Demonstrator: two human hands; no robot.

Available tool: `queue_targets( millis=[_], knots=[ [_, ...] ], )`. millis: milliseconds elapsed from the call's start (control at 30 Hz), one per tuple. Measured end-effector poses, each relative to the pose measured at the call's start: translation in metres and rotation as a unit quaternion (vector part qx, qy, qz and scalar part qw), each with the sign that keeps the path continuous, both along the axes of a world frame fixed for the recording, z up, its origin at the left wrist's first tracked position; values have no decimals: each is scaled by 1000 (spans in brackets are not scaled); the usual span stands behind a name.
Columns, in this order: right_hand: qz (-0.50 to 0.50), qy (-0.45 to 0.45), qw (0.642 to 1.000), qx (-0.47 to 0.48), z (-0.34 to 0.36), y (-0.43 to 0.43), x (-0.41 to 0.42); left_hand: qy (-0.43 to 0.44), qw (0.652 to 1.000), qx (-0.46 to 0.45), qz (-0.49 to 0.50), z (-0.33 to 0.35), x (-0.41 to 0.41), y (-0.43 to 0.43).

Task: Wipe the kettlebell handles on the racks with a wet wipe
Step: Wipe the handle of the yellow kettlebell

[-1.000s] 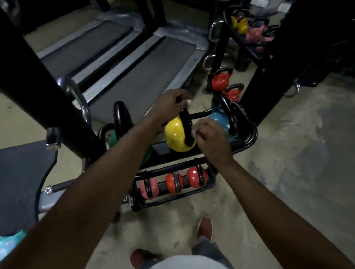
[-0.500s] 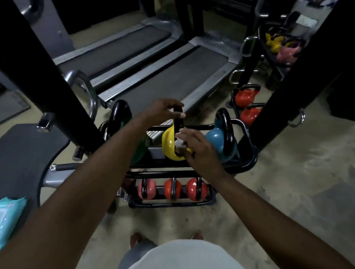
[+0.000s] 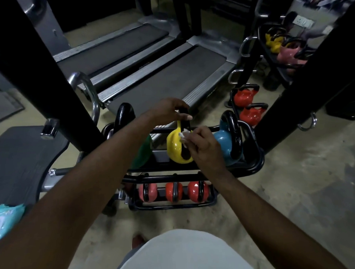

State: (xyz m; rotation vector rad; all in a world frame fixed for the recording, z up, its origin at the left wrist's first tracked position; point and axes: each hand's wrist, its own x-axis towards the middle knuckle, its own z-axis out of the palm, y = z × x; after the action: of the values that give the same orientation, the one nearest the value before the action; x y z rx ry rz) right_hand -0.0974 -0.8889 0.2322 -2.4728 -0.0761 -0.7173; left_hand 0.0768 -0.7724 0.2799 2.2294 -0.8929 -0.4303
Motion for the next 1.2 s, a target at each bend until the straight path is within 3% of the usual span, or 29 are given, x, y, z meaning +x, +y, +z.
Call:
queue_targets(
  millis=[133,267,333,433,500,600,733,900,1067,1200],
  knots=[
    [32,51,965,-257,-16,14,-16,-25,999,21,-25,6,3,0],
    [-51,25,965,-256,1,25,4,-58,997,45,-39,10,4,2],
    [-20,18,972,-234,-7,22,-5,-61,996,50,-41,10,3,1],
    [33,23,990,-139,-31,7,-34,-87,993,66,-50,11,2,1],
    [-2,59,998,36,-37,6,-41,-86,994,53,-47,7,4,2],
    [-87,100,949,287,-35,16,-34,-66,997,41,-31,5,6,3],
    [-96,121,866,476,-36,11,-15,-43,998,28,-44,2,15,5],
    [-93,123,839,523,-21,7,8,-25,999,13,-29,4,15,2],
    [-92,113,893,426,-13,17,-17,-31,999,24,-28,0,15,1],
    [-93,104,880,455,-6,10,-2,-35,999,16,-18,-2,13,0]
  ],
)
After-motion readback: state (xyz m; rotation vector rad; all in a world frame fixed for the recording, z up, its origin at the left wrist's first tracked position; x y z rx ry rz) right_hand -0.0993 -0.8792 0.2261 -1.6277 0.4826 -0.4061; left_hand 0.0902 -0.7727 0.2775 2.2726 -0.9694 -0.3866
